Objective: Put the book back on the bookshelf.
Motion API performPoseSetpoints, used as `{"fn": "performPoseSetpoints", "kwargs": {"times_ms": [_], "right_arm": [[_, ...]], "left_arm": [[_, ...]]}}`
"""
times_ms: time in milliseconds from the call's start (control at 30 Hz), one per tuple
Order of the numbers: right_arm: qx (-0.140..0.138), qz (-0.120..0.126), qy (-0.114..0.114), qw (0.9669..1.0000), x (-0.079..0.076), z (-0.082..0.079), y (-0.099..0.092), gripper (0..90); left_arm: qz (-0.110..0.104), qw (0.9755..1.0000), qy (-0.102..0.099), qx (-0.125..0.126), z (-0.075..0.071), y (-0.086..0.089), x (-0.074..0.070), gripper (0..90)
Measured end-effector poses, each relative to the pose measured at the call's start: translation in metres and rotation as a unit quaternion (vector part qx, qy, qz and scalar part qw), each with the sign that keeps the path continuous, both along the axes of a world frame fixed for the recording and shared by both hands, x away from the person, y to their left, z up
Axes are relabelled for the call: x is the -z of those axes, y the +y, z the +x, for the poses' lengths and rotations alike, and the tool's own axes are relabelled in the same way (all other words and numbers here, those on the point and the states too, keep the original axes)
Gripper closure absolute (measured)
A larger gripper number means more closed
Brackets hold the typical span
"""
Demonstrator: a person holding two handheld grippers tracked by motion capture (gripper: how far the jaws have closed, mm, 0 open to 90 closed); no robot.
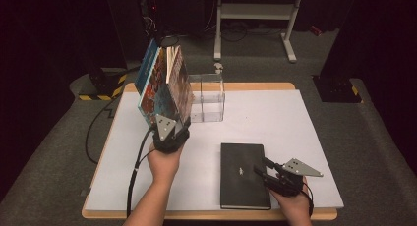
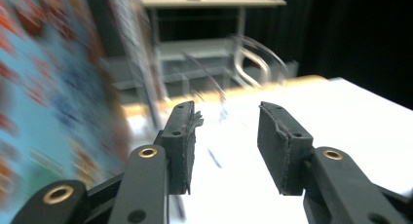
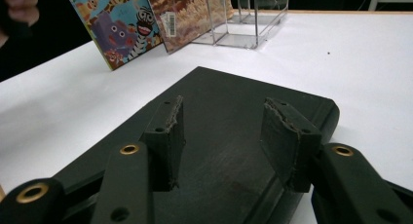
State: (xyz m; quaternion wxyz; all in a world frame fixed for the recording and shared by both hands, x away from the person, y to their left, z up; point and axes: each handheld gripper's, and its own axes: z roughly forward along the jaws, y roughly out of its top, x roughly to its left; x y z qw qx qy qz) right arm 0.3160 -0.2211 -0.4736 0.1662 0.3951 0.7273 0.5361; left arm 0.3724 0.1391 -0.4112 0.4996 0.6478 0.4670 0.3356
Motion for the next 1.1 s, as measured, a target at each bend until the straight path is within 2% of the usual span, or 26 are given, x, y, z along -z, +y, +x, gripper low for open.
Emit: {"fn": "performPoseSetpoints", "kwargs": {"times_ms": [100,200,333,400,467,500,567,633,667,767,833,867,900,1100], "right_arm": [[0.005,-0.006,0.004,1.0,0.001,0.002,-0.001,48.1],[0.011,-0.016,0.011,0.9998,0.003,0.004,-0.004,46.3],[0.021,-0.021,0.023,0.9993,0.005,0.007,-0.007,42.8],[0.027,-0.027,0.028,0.9989,0.007,0.008,-0.008,39.7],[0.032,-0.034,0.04,0.9981,0.009,0.009,-0.008,34.4],[0.035,-0.038,0.048,0.9975,0.009,0.009,-0.008,33.5],[0.033,-0.038,0.061,0.9968,0.01,0.008,-0.007,31.7],[0.033,-0.048,0.071,0.9958,0.011,0.007,-0.006,29.3],[0.033,-0.05,0.079,0.9951,0.011,0.005,-0.006,28.2],[0.034,-0.058,0.098,0.9929,0.015,-0.005,-0.007,27.9],[0.026,-0.037,0.118,0.9919,0.019,-0.01,-0.008,29.0],[0.016,-0.023,0.139,0.9899,0.019,-0.01,-0.007,29.4],[0.021,-0.025,0.14,0.9896,0.019,-0.011,-0.005,29.6],[0.03,-0.048,0.147,0.9875,0.014,-0.009,0.002,29.7]], "left_arm": [[-0.006,0.9993,0.023,0.03,-0.009,-0.009,0.015,55.8],[-0.012,0.9966,0.048,0.066,-0.02,-0.02,0.032,54.5],[-0.019,0.9895,0.082,0.118,-0.035,-0.04,0.053,50.6],[-0.032,0.9833,0.095,0.151,-0.041,-0.05,0.062,46.6],[-0.017,0.9784,0.111,0.173,-0.046,-0.06,0.07,41.8],[-0.021,0.9743,0.126,0.186,-0.049,-0.064,0.074,39.7],[-0.026,0.9704,0.139,0.196,-0.051,-0.068,0.08,36.5],[-0.034,0.9642,0.16,0.209,-0.052,-0.072,0.086,33.1],[-0.035,0.9628,0.168,0.209,-0.052,-0.074,0.088,31.6],[-0.062,0.9528,0.194,0.225,-0.051,-0.075,0.091,30.7],[-0.086,0.9465,0.207,0.233,-0.051,-0.078,0.094,32.1],[-0.082,0.9484,0.201,0.231,-0.053,-0.079,0.094,32.4],[-0.078,0.9502,0.2,0.226,-0.053,-0.081,0.093,32.5],[-0.074,0.9497,0.203,0.226,-0.046,-0.076,0.091,35.3]]}}
